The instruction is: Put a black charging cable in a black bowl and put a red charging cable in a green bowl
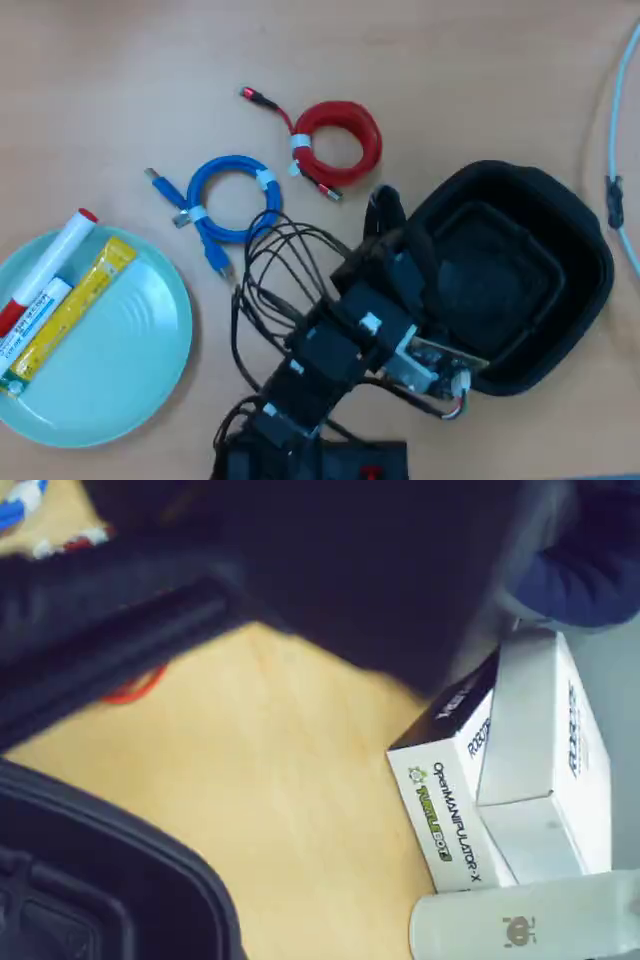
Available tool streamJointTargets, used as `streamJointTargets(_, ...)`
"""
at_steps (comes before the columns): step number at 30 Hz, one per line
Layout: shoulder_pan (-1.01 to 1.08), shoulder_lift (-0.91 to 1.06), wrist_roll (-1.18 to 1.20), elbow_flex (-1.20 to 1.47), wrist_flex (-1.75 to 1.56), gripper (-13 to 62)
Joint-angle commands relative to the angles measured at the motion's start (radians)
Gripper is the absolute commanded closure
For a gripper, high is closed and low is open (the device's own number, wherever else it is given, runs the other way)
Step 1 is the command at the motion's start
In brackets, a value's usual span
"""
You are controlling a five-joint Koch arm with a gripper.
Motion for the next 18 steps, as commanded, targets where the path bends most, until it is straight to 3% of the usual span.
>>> streamJointTargets(1, 0.006, 0.067, -0.012, -0.046, -0.121, 56.8)
streamJointTargets(12, 0.008, 0.124, -0.015, -0.034, -0.135, 56.9)
streamJointTargets(18, 0.135, 0.097, -0.015, 0.015, -0.127, 57.0)
